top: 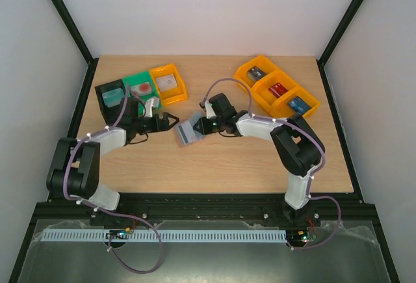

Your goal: Take the credit cards out of the card holder

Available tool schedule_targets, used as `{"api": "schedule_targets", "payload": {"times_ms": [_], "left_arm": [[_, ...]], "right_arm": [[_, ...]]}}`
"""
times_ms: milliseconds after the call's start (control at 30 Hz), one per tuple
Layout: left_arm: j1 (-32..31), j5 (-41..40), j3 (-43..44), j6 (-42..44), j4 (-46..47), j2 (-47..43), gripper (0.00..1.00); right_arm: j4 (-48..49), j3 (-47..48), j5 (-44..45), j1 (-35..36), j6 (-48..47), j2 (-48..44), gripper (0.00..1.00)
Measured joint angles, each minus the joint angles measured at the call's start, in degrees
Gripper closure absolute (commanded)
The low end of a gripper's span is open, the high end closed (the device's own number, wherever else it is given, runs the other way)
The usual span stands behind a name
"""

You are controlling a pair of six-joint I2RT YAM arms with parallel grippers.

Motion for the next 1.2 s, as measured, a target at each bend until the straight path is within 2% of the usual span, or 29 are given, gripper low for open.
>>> {"api": "schedule_targets", "payload": {"times_ms": [267, 500, 600, 800, 933, 1000, 1100, 1133, 1200], "left_arm": [[0.8, 7.2, -2.8, 2.6, 1.3, -9.2, 0.01], [0.8, 14.6, -1.4, 4.4, -0.2, -14.2, 0.01], [0.8, 16.7, 1.7, 8.0, -4.5, -16.2, 0.01], [0.6, 22.3, 14.0, 17.7, -16.9, -17.1, 0.01], [-2.1, 24.4, 18.7, 22.1, -22.4, -17.1, 0.01], [-4.6, 24.9, 19.6, 23.5, -24.0, -17.0, 0.15], [-7.5, 24.9, 19.7, 24.0, -24.7, -17.0, 0.49], [-7.9, 24.8, 19.7, 24.0, -24.7, -17.0, 0.56], [-7.8, 24.4, 19.8, 24.2, -24.7, -17.3, 0.62]], "right_arm": [[2.5, -1.9, -2.7, -1.8, 4.4, -8.8, 0.98], [3.9, -1.9, -2.5, -2.1, 5.8, -20.1, 0.98], [5.7, -1.9, -2.8, -2.1, 6.7, -24.5, 0.99], [7.7, -1.9, -3.7, -2.1, 7.8, -29.2, 0.98], [7.6, -2.2, -3.7, -1.9, 7.5, -30.9, 0.98], [7.6, -2.4, -3.8, -1.7, 7.1, -31.4, 0.99], [8.1, -3.4, -4.7, -1.2, 6.6, -32.3, 0.98], [8.5, -3.9, -5.2, -1.0, 6.4, -32.5, 0.98], [8.9, -5.0, -5.9, -0.9, 6.2, -32.8, 0.99]]}}
